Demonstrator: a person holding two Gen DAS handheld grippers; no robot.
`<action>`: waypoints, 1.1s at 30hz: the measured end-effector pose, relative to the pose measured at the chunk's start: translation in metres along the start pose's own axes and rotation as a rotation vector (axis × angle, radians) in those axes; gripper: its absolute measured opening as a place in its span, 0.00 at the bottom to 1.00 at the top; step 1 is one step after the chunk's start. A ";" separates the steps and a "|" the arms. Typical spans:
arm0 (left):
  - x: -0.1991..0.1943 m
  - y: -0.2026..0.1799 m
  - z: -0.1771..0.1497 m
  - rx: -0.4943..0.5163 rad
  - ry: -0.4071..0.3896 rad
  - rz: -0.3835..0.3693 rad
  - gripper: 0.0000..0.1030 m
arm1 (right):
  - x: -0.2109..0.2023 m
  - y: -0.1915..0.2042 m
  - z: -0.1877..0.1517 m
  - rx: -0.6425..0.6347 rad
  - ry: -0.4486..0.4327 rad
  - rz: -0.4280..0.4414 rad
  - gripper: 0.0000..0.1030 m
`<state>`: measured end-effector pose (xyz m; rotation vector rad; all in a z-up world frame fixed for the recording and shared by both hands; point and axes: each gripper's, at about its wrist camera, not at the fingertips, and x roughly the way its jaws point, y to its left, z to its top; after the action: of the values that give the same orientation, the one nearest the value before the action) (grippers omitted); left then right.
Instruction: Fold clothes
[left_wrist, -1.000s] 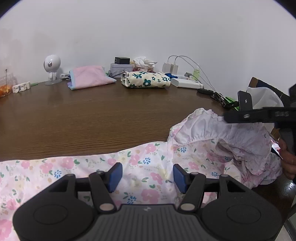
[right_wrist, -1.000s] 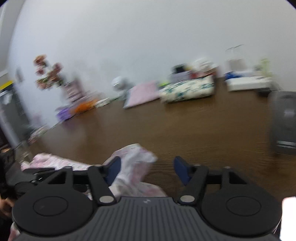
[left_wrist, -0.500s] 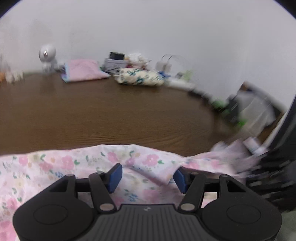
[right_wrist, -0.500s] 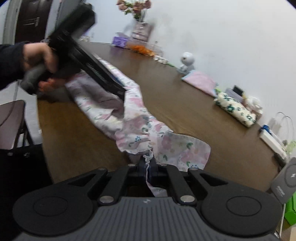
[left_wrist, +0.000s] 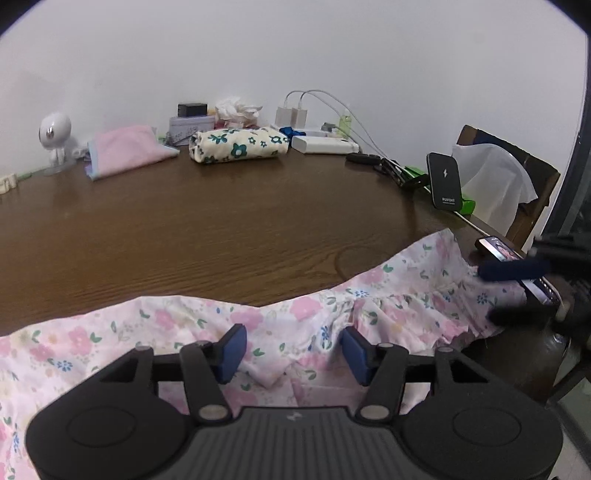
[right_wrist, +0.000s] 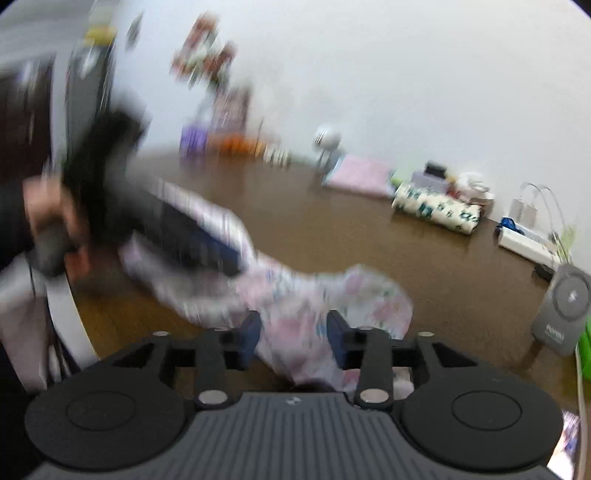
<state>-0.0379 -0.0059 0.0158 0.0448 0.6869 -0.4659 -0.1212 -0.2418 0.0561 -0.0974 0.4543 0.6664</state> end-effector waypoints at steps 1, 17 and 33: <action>0.000 0.001 0.001 -0.008 0.000 -0.003 0.55 | 0.001 -0.002 0.002 0.063 -0.021 0.018 0.38; -0.021 0.024 0.014 -0.174 -0.041 -0.076 0.54 | -0.011 -0.009 -0.006 0.333 -0.072 -0.307 0.57; -0.004 0.010 -0.002 -0.117 -0.016 -0.042 0.55 | 0.039 0.011 -0.034 0.280 0.063 -0.521 0.35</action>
<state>-0.0372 0.0050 0.0160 -0.0836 0.6995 -0.4652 -0.1135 -0.2185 0.0087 0.0297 0.5514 0.0858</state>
